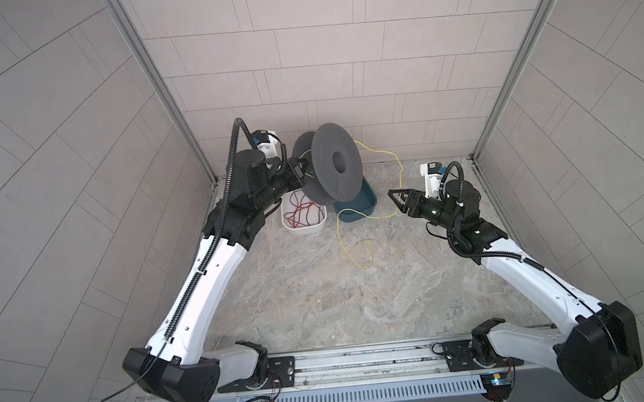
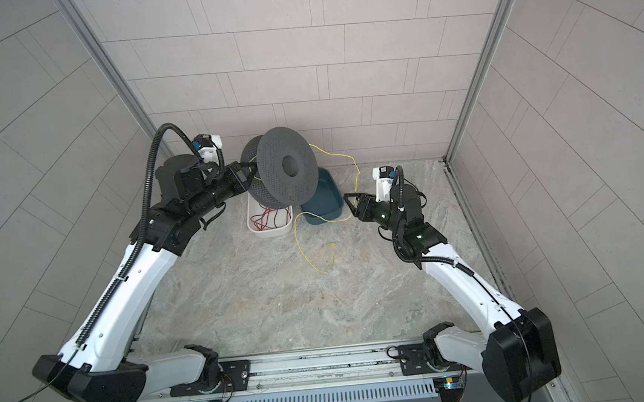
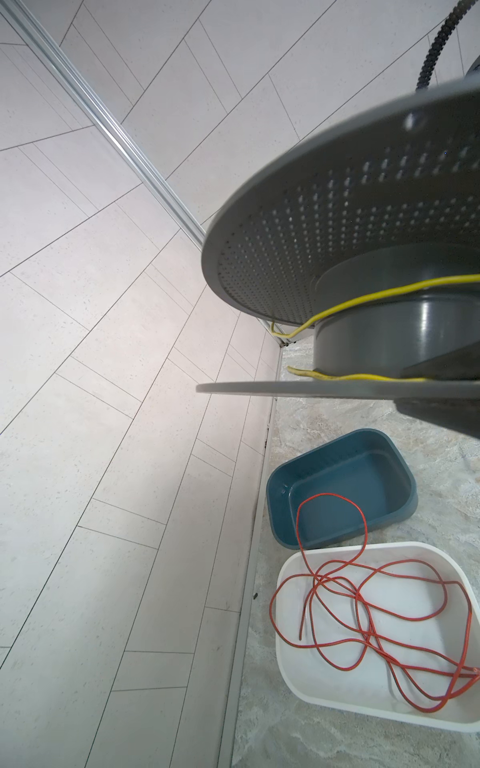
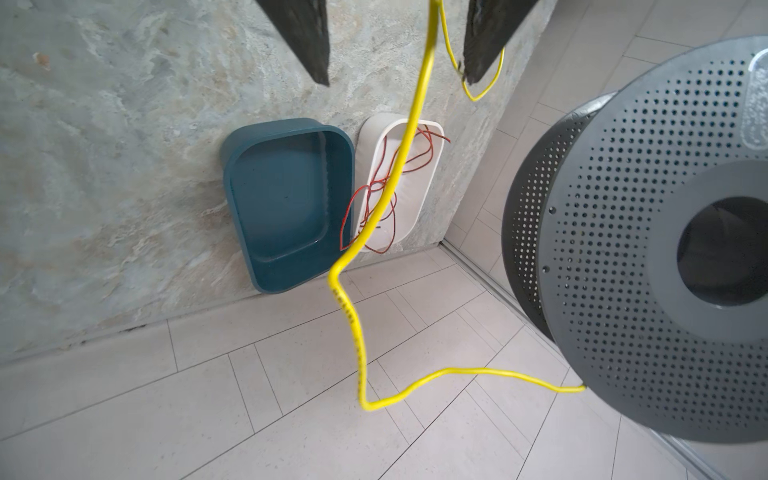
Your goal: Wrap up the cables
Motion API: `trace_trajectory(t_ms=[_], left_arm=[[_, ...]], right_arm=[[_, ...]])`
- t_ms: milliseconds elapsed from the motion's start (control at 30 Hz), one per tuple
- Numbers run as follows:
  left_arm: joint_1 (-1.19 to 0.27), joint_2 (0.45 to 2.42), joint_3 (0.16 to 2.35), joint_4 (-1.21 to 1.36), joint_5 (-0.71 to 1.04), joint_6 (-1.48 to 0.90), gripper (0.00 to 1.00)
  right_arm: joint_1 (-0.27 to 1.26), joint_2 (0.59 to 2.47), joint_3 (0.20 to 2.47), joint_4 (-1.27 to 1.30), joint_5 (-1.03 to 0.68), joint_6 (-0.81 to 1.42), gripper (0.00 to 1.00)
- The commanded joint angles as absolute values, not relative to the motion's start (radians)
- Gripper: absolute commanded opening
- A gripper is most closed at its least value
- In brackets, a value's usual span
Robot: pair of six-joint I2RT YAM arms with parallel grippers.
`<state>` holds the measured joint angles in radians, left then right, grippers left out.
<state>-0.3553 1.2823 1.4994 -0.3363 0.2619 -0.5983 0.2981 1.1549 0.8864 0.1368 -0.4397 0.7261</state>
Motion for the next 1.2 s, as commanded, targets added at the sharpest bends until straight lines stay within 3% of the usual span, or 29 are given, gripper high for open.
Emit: trace_trajectory(t_ms=[0,300,500,800,1167], left_arm=[[-0.351,1.247,1.551,-0.245,0.243,-0.619,0.0],[-0.352,1.261,1.559,-0.24,0.228,-0.635,0.0],[-0.351,1.273,1.543,-0.219,0.209,-0.674,0.0],[-0.351,1.288,1.566,-0.25,0.106,-0.7,0.0],[-0.353,1.308,1.594,-0.33,-0.071,-0.693,0.0]], right_arm=[[0.298,1.158,0.864,0.182,-0.458,0.75,0.42],[0.307,1.166,0.841,0.195,-0.477,0.755,0.2],[0.311,1.169,0.855,0.117,-0.45,0.711,0.0],[0.364,1.197,0.89,-0.023,-0.356,0.522,0.0],[0.624,1.261,0.974,-0.188,-0.125,0.223,0.0]])
